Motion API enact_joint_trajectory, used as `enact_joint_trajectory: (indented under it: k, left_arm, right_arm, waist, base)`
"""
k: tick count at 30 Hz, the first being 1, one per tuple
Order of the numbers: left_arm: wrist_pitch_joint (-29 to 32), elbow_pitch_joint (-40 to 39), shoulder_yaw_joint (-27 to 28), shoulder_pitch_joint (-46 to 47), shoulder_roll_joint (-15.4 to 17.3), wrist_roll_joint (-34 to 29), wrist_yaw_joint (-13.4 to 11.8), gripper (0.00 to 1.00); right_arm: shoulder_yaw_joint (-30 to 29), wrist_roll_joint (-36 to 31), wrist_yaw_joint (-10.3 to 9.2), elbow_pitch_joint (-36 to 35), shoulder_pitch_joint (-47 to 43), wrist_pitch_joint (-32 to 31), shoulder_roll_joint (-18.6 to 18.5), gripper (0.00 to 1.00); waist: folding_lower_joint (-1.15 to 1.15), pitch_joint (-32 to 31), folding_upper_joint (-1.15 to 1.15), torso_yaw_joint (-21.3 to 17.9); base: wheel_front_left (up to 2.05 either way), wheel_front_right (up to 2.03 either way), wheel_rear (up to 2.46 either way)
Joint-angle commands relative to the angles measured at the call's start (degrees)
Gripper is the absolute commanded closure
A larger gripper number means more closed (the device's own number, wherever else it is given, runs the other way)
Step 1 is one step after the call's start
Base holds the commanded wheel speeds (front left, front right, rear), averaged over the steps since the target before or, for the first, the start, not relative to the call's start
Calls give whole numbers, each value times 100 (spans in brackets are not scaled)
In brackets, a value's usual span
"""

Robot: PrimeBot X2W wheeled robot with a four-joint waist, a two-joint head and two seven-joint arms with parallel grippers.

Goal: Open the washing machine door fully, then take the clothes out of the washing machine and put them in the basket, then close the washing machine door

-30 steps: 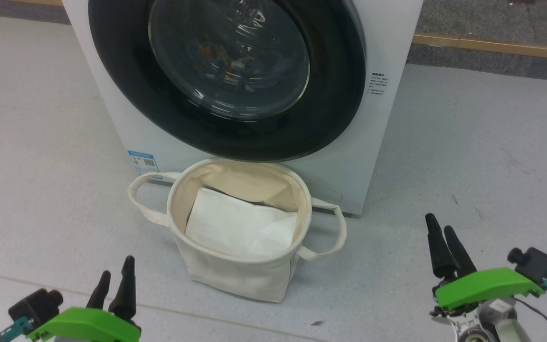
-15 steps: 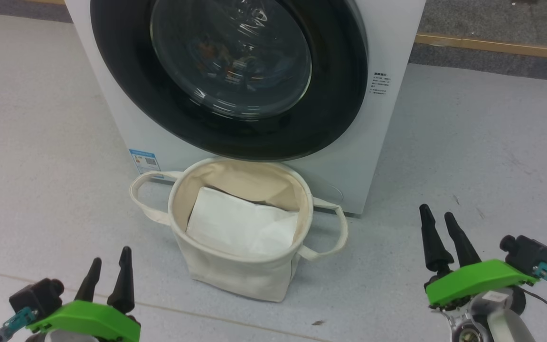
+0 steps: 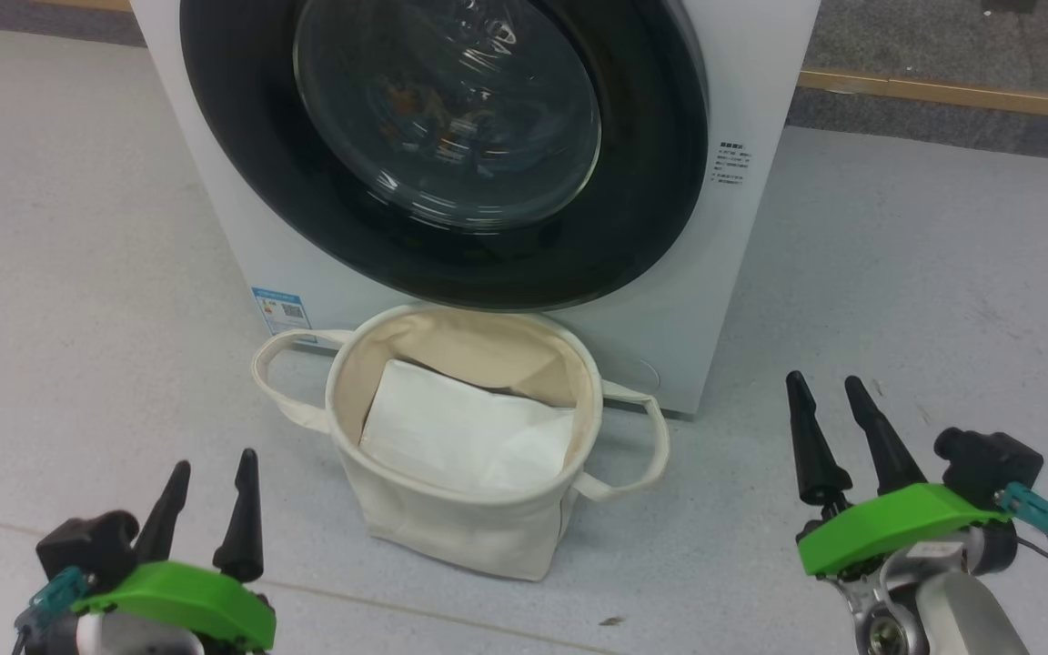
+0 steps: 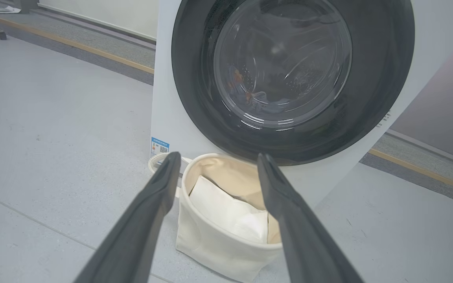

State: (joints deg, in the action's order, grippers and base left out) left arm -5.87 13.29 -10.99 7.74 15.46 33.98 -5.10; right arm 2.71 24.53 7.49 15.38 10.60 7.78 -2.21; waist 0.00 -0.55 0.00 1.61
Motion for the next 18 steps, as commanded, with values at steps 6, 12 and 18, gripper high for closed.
enact_joint_trajectory:
  k: [6, 12, 18]
  left_arm:
    - [-122, -246, 79, 393, 243, -298, -33, 0]
    - [-286, -241, 20, 462, 310, -573, -83, 0]
    - [-419, -231, -67, 543, 411, -882, -113, 0]
  right_arm:
    - [158, -604, 0, -241, 420, 177, -47, 0]
    - [174, -1025, 0, -242, 484, 277, -51, 0]
    - [158, -1325, 0, -232, 559, 378, -54, 0]
  waist:
    - [0, 0, 0, -1]
    - [0, -2, 0, -5]
    - [0, -15, 0, -24]
  base:
    - [0, 0, 0]
    - [0, 0, 0]
    - [0, 0, 0]
